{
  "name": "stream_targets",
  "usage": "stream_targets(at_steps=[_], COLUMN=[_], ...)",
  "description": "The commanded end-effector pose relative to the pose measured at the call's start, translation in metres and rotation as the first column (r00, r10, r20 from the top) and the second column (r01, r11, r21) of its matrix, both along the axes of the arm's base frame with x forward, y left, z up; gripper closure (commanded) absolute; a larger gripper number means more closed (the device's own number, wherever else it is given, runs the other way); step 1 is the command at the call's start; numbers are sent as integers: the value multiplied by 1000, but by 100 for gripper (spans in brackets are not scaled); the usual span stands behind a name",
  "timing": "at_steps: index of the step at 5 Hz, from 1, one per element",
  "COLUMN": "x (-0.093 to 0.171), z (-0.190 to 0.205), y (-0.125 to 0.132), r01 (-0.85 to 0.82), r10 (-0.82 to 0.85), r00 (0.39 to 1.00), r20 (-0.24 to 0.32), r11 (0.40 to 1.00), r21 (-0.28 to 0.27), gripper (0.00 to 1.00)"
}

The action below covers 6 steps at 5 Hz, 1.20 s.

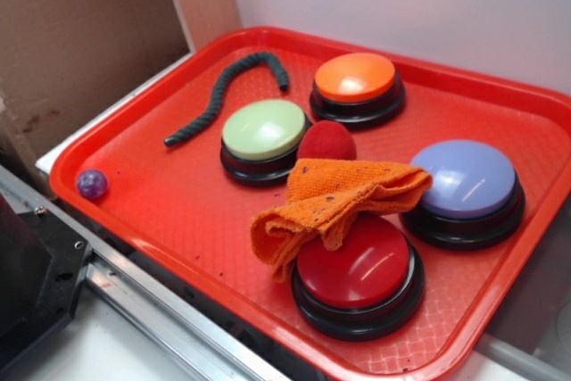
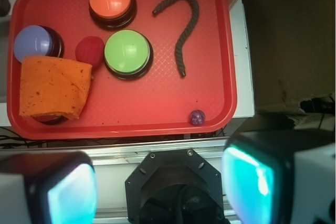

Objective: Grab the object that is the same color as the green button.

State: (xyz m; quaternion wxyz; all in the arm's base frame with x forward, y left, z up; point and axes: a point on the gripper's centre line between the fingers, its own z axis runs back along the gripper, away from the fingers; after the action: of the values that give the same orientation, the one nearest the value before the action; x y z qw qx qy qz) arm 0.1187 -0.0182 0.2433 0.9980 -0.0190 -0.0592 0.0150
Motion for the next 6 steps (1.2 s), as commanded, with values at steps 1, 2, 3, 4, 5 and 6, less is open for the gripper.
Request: stream_targets(at_steps=[1, 2, 3, 4, 5, 6], x=[0, 12, 37, 62, 88, 104], z=[0, -6, -26, -42, -66, -89], y=[0, 2, 7, 13, 27, 42], r01=[0, -32, -79, -166, -283, -391], r10=[0, 32, 79, 165, 281, 390], r00=[1000, 999, 994, 982, 948, 907], r20=[0, 40, 77, 94, 146, 159], r11=[1000, 999, 997, 986, 959, 920], r21=[0, 4, -3, 3, -12, -28], gripper=[0, 0, 0, 0, 0, 0])
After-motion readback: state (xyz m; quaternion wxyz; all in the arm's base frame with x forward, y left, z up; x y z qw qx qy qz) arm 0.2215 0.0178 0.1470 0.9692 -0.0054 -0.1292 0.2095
